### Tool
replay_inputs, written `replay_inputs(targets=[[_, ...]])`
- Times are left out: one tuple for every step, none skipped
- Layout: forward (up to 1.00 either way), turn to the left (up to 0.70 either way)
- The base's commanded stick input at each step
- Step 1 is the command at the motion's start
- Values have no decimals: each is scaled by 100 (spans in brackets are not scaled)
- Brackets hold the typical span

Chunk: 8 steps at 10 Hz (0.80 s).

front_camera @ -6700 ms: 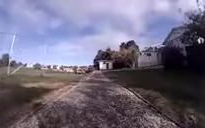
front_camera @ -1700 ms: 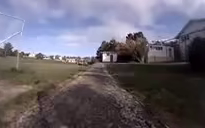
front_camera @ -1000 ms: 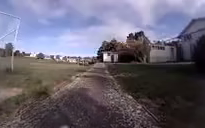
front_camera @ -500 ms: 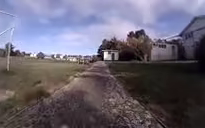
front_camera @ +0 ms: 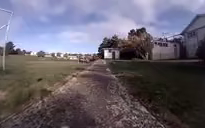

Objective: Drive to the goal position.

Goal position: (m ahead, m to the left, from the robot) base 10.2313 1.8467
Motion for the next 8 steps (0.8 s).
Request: replay_inputs(targets=[[70, 0], [70, 0], [70, 0], [70, 0], [70, 0], [70, 0], [70, 0], [70, 0]])
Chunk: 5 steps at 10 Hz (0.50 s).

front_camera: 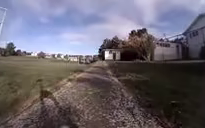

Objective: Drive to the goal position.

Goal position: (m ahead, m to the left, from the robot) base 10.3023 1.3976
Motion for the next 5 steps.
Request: replay_inputs(targets=[[70, 0], [70, 0], [70, 0], [70, 0], [70, 0]])
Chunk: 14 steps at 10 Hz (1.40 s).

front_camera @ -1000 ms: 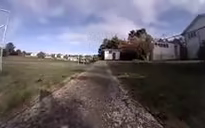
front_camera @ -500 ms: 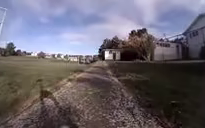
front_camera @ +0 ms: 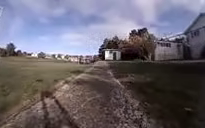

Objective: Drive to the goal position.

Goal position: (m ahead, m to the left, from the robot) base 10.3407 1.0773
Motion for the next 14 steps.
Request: replay_inputs(targets=[[70, 0], [70, 0], [70, 0], [70, 0], [70, 0], [70, 0], [70, 0], [70, 0], [70, 0], [70, 0], [70, 0], [70, 0], [70, 0], [70, 0]])
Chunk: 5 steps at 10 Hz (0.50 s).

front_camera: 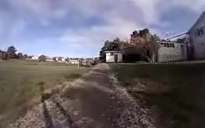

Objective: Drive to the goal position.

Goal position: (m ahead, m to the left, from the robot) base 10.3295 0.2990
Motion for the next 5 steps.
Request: replay_inputs(targets=[[70, 0], [70, 0], [70, 0], [70, 0], [70, 0]])
